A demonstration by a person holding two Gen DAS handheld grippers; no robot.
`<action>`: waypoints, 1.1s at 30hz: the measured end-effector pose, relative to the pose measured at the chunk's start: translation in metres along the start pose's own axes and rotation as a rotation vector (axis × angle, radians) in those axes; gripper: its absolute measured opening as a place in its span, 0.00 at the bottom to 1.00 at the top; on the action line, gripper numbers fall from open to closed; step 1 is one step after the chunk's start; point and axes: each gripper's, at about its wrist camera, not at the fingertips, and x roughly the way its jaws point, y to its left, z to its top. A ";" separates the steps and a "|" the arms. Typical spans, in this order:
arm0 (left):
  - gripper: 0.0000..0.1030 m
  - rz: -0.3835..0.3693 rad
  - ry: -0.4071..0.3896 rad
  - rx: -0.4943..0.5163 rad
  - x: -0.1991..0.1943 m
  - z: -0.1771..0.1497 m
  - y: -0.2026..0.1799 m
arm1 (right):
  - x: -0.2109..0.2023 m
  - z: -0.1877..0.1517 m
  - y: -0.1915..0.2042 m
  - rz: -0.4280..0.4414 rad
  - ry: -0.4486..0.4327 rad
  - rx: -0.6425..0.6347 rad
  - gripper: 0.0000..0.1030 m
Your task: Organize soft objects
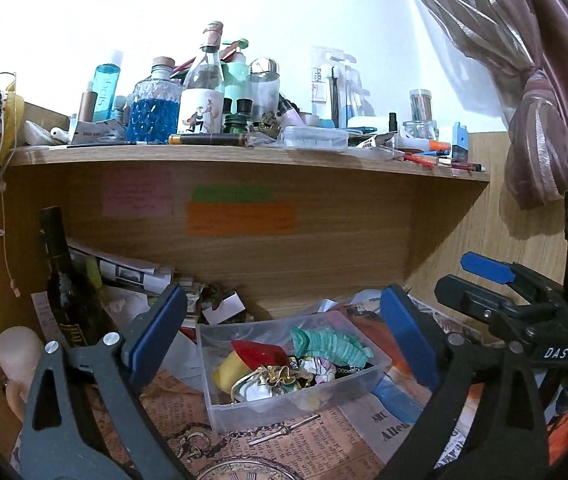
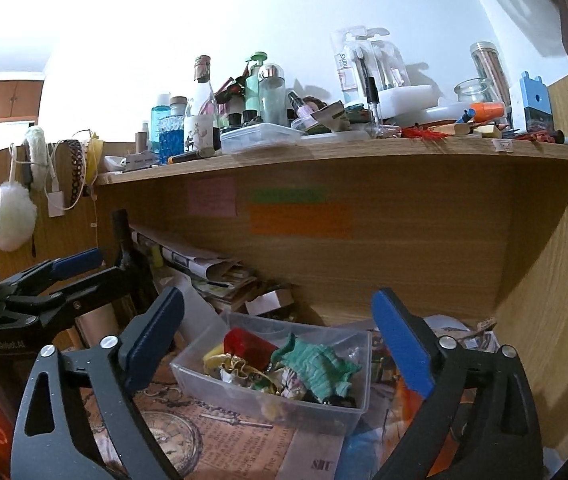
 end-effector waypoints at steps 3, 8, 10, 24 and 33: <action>0.97 -0.005 0.003 -0.007 0.000 0.000 0.001 | -0.002 0.000 0.000 0.001 -0.003 0.002 0.94; 0.97 -0.002 0.005 -0.004 0.001 0.000 0.000 | -0.003 0.000 0.000 0.000 -0.008 0.003 0.94; 0.99 -0.002 0.006 -0.003 0.002 0.000 0.000 | -0.003 0.001 0.000 -0.001 -0.009 0.004 0.94; 1.00 -0.001 0.017 -0.006 0.005 -0.001 0.000 | -0.008 0.001 -0.002 -0.003 -0.023 0.006 0.97; 1.00 0.000 0.014 -0.008 0.006 -0.001 -0.002 | -0.009 0.001 -0.003 -0.001 -0.025 0.008 0.98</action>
